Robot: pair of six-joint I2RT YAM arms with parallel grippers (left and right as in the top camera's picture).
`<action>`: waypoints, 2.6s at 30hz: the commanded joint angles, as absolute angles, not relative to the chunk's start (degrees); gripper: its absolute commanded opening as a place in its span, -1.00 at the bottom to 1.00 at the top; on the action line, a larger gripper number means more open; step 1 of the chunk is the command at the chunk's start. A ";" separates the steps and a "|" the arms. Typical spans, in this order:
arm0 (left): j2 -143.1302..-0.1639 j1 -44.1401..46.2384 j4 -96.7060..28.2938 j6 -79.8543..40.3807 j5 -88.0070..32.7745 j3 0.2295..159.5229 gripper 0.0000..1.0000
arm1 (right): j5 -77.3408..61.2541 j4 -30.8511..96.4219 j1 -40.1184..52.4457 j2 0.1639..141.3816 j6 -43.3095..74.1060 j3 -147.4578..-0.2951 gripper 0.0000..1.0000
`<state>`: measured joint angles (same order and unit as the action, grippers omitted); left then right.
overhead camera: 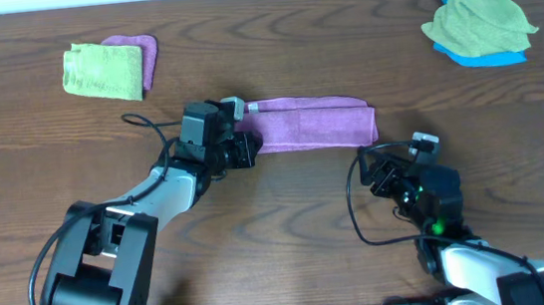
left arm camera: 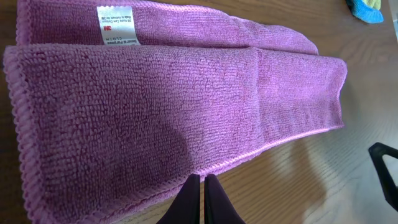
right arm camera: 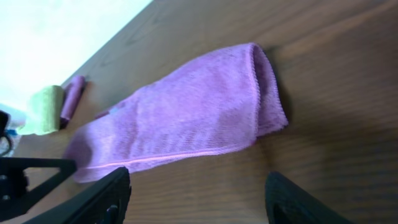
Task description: Fold the cloth
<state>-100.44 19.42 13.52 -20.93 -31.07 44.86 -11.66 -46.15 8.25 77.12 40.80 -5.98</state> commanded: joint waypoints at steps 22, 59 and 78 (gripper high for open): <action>-100.77 19.53 13.32 -20.12 -30.74 45.63 -0.88 | -21.58 -42.54 -1.23 92.20 33.15 -16.53 0.54; -100.77 19.53 13.34 -20.38 -30.68 45.63 -0.89 | -39.51 -42.19 -4.71 105.06 46.52 -24.27 0.53; -100.84 19.53 11.70 -19.81 -26.28 45.60 -0.88 | -39.07 -42.63 -2.17 105.06 46.89 -26.09 0.51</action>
